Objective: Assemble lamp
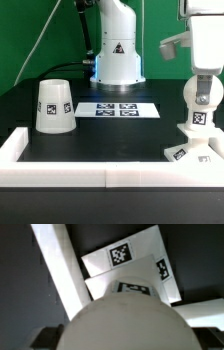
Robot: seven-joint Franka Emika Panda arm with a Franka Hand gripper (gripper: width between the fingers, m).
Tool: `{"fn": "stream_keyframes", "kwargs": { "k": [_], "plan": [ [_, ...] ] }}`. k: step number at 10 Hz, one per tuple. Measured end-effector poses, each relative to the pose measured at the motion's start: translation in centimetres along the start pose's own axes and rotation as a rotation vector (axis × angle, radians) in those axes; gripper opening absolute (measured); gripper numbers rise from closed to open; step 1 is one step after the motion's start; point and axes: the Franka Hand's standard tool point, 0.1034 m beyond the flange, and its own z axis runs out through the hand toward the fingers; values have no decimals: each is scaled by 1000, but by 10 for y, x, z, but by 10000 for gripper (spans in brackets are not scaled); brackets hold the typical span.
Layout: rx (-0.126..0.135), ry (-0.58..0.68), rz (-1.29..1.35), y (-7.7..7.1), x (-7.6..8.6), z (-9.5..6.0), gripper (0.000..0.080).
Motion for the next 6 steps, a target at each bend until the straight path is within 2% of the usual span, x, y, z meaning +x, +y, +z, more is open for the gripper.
{"fn": "stream_keyframes", "kwargs": {
  "k": [1,4,6],
  "plan": [
    [-3,1,13,1,-4,0,577],
    [-21,33,322,0,-5,0,577],
    [-19,61,558,1,-3,0,579]
  ]
}}
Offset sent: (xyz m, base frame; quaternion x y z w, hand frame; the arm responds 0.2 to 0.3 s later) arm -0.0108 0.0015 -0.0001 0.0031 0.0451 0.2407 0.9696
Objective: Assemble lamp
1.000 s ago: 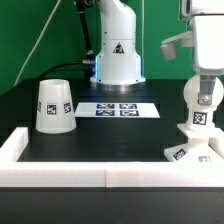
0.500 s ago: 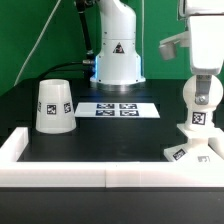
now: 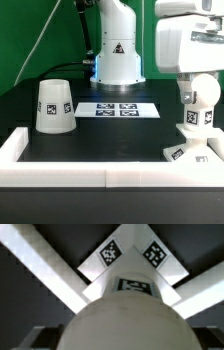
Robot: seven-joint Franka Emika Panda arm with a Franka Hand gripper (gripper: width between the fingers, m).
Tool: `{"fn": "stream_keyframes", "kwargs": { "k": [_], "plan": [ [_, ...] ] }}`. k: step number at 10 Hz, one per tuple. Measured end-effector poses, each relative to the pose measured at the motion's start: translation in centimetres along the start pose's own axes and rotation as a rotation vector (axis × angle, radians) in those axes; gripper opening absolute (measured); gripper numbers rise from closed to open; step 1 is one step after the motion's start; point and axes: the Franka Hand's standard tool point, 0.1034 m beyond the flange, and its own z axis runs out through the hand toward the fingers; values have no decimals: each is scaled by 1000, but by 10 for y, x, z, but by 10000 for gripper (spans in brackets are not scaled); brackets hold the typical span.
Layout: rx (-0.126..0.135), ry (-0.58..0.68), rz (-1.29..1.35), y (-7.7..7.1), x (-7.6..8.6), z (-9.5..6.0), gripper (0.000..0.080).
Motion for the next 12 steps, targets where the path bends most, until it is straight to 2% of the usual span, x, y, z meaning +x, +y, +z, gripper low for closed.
{"fn": "stream_keyframes", "kwargs": {
  "k": [2,5,9,12],
  "plan": [
    [8,15,203,-2,3,0,579],
    [10,16,325,-3,5,0,580],
    [16,18,633,0,4,0,580],
    [38,9,941,-5,1,2,580]
  ]
}}
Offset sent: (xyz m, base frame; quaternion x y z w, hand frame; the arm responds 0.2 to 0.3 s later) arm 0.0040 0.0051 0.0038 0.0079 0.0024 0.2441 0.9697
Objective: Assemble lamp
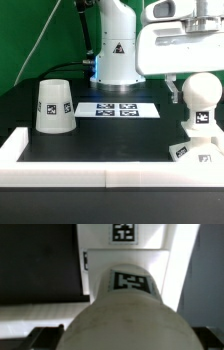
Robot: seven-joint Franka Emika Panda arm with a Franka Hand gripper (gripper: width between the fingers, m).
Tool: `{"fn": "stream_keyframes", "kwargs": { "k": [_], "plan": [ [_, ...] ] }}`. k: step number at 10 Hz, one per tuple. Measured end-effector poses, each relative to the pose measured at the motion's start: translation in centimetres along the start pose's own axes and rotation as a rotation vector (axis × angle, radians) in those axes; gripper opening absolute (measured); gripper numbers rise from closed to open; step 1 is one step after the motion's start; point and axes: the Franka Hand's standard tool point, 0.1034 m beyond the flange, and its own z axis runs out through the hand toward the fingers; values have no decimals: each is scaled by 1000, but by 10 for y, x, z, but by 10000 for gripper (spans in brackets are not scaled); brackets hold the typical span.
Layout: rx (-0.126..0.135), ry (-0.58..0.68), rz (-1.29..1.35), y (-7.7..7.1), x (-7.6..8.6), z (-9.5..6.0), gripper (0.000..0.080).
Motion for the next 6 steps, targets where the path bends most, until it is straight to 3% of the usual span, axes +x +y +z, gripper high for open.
{"fn": "stream_keyframes", "kwargs": {
  "k": [6],
  "plan": [
    [36,-67,634,-8,-5,0,579]
  ]
}}
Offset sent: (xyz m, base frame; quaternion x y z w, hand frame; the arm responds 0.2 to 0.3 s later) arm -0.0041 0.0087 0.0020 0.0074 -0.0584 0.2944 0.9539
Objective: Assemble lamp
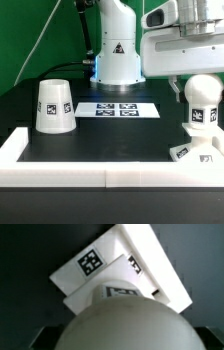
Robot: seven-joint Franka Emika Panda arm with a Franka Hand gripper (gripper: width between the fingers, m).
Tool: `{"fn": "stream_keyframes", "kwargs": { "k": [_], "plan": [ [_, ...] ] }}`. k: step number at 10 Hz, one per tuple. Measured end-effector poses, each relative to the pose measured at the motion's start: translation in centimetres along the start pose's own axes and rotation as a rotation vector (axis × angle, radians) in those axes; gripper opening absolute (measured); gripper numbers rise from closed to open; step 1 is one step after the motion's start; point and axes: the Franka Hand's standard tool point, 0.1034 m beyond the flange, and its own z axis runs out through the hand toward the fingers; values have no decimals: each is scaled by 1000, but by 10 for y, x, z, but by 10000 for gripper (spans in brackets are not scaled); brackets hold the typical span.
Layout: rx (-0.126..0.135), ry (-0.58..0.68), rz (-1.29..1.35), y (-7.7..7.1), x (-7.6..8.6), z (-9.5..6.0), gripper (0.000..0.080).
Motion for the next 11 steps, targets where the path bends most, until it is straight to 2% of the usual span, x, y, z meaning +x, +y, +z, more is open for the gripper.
{"fn": "stream_keyframes", "kwargs": {
  "k": [5,6,7,8,9,11],
  "plan": [
    [15,-14,297,-5,-2,0,579],
    [17,-17,322,-6,-3,0,641],
    [17,-17,294,-6,-3,0,641],
    [12,-19,233,-5,-3,0,682],
    [-3,-33,151,-4,-3,-1,694],
    [-16,-40,-42,-4,-4,-2,698]
  ]
}}
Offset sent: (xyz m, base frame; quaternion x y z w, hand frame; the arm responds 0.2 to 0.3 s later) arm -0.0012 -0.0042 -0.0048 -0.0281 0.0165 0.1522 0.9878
